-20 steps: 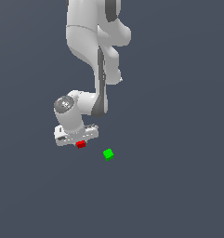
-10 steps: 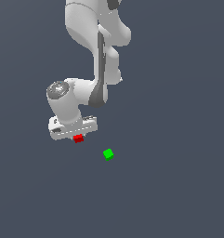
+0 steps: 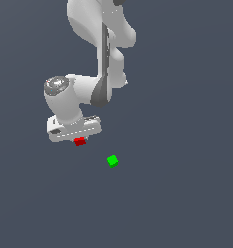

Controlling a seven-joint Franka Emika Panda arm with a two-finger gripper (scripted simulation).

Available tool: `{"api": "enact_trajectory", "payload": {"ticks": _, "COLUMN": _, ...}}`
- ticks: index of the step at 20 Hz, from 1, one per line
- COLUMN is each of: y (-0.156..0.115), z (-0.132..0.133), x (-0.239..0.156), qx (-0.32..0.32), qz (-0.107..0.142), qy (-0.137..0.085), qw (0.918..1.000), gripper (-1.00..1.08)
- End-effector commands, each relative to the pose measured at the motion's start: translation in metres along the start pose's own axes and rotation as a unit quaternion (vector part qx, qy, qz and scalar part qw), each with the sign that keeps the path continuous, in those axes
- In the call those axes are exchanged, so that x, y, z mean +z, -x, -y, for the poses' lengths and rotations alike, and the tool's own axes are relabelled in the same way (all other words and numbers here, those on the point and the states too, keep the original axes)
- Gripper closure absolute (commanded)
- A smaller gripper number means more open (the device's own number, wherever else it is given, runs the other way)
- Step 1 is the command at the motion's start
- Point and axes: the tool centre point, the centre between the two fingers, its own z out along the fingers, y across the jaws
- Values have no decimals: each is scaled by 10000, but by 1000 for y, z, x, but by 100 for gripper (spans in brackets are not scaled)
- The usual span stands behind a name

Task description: Stack the red cube on top of the green cube.

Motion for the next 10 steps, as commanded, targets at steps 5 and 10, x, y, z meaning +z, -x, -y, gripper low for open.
{"api": "enact_trajectory", "payload": {"ticks": 5, "y": -9, "z": 12, "x": 5, "qx": -1, "qz": 2, "qy": -1, "qw": 10000, "gripper": 108}}
{"api": "enact_trajectory", "payload": {"ticks": 10, "y": -30, "z": 39, "x": 18, "qx": 0, "qz": 1, "qy": -4, "qw": 10000, "gripper": 108}}
